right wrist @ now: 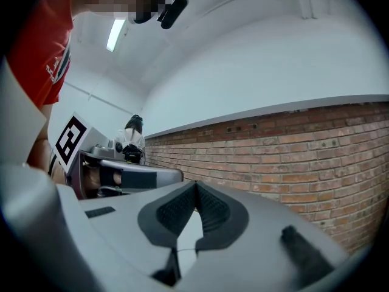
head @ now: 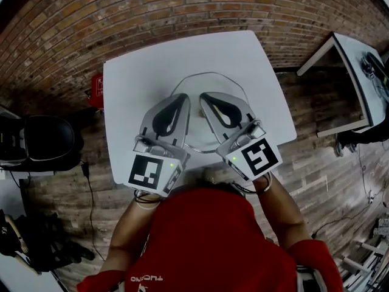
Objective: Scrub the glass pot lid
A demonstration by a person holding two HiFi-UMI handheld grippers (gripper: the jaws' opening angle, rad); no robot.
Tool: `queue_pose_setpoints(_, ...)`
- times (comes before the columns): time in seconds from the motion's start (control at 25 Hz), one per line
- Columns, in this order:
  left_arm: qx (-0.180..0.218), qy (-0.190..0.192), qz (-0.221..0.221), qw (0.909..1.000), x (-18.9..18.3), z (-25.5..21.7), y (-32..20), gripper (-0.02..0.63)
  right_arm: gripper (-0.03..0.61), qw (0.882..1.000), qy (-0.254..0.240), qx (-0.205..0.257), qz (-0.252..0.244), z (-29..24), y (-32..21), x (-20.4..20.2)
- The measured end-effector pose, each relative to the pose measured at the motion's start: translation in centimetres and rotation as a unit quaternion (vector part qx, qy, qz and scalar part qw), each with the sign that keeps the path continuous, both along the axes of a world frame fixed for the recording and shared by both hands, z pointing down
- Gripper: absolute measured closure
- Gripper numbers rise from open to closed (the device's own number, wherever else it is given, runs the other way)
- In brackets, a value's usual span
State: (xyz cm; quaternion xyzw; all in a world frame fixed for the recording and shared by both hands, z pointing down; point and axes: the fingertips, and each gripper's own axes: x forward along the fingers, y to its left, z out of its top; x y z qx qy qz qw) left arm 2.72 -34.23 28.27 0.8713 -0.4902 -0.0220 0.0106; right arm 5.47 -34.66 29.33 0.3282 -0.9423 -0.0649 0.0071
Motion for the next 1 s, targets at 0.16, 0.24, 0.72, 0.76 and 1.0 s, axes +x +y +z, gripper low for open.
queue_pose_setpoints(0.16, 0.0, 0.0, 0.001, 1.0, 0.26, 0.0, -0.13, 0.597, 0.549, 1.0, 0.003, -0.006, 0.004, 0.03, -0.3, 0.32)
queue_pose_setpoints(0.24, -0.001, -0.001, 0.001, 1.0, 0.55, 0.08, -0.23, 0.597, 0.549, 1.0, 0.003, -0.006, 0.004, -0.07, -0.36, 0.57)
queue_pose_setpoints(0.72, 0.001, 0.005, 0.002, 1.0, 0.75, 0.15, -0.51, 0.597, 0.551, 1.0, 0.009, -0.009, 0.003, 0.09, -0.58, 0.81)
queue_pose_setpoints(0.76, 0.001, 0.005, 0.002, 1.0, 0.77, 0.16, -0.54, 0.597, 0.549, 1.0, 0.01, -0.009, 0.003, 0.12, -0.62, 0.83)
queue_pose_setpoints(1.0, 0.003, 0.01, 0.001, 0.9999, 0.57, 0.18, -0.49, 0.597, 0.549, 1.0, 0.014, -0.009, 0.004, 0.21, -0.63, 0.62)
